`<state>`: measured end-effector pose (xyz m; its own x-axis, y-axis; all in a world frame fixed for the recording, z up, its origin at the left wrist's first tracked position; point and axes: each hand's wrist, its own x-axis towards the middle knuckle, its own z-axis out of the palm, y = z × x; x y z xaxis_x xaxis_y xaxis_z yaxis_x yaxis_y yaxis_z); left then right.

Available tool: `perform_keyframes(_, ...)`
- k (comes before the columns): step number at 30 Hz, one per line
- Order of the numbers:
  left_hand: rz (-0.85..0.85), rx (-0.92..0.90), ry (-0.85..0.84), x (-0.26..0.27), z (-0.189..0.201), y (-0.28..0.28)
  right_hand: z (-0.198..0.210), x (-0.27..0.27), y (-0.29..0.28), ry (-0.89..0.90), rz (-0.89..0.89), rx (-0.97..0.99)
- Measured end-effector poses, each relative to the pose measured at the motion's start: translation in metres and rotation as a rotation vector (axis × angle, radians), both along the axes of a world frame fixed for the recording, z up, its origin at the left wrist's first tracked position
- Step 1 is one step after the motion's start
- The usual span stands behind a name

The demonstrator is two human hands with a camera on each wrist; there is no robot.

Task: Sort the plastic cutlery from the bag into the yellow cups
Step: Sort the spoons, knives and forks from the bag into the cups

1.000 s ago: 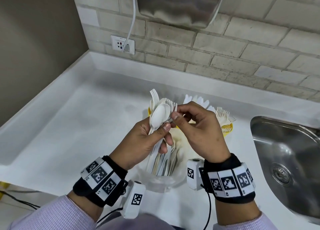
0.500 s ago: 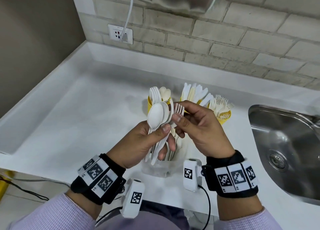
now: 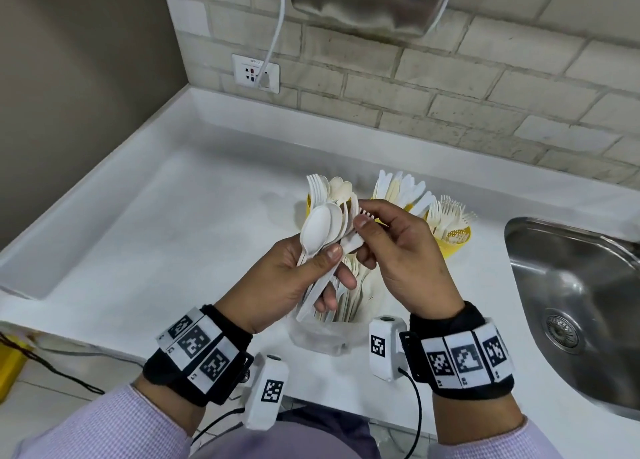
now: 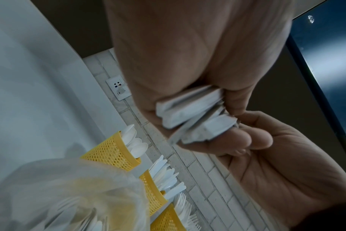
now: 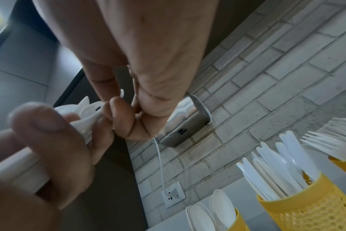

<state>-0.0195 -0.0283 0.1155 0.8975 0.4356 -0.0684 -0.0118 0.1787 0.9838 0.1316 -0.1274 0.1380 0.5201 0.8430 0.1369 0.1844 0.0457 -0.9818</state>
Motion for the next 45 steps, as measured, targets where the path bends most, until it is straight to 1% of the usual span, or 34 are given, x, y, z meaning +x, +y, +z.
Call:
perform_keyframes(8,0.038,0.030,0.014,-0.004,0.001,0.001,0.003,-0.011,0.004,-0.099,-0.060,-0.022)
perform_keyframes(12,0.077,0.032,0.016,-0.004,0.002,0.002,0.002,-0.015,0.005,-0.238,-0.114,-0.100)
perform_keyframes(17,0.062,0.070,0.043,-0.003,0.002,0.000,-0.001,-0.018,0.008,-0.335,-0.227,-0.090)
perform_keyframes(20,0.052,0.084,0.055,-0.003,0.002,-0.001,-0.001,-0.017,0.010,-0.399,-0.211,-0.095)
perform_keyframes(22,0.044,0.102,0.061,-0.003,0.002,-0.001,-0.001,-0.012,0.010,-0.419,-0.157,-0.105)
perform_keyframes(25,0.040,0.102,0.072,-0.004,0.002,0.000,0.002,-0.005,0.007,-0.378,-0.080,-0.120)
perform_keyframes(26,0.035,0.097,0.076,-0.004,0.002,0.000,0.002,-0.004,0.007,-0.359,-0.095,-0.119)
perform_keyframes(28,0.023,0.091,0.081,-0.004,0.001,0.001,-0.002,-0.002,0.010,-0.277,-0.202,-0.067)
perform_keyframes(30,0.019,0.082,0.086,-0.003,0.000,0.001,-0.004,-0.002,0.015,-0.096,-0.332,0.041)
perform_keyframes(33,0.040,0.070,0.087,-0.002,-0.001,0.002,0.006,-0.002,0.017,0.323,-0.416,0.249)
perform_keyframes(34,0.053,0.071,0.083,-0.002,-0.002,0.003,0.010,0.000,0.016,0.423,-0.426,0.314)
perform_keyframes(36,0.072,0.078,0.069,-0.002,-0.002,0.004,0.017,0.003,0.014,0.533,-0.443,0.417)
perform_keyframes(38,0.075,0.093,0.056,-0.002,-0.002,0.005,0.020,0.007,0.013,0.576,-0.455,0.488)
perform_keyframes(40,0.082,0.107,0.051,-0.001,-0.002,0.006,0.021,0.009,0.013,0.549,-0.460,0.507)
perform_keyframes(42,0.098,0.124,0.053,-0.001,-0.002,0.007,0.018,0.008,0.015,0.450,-0.474,0.455)
perform_keyframes(45,0.128,0.133,0.053,0.001,-0.003,0.008,0.008,-0.002,0.022,0.340,-0.461,0.299)
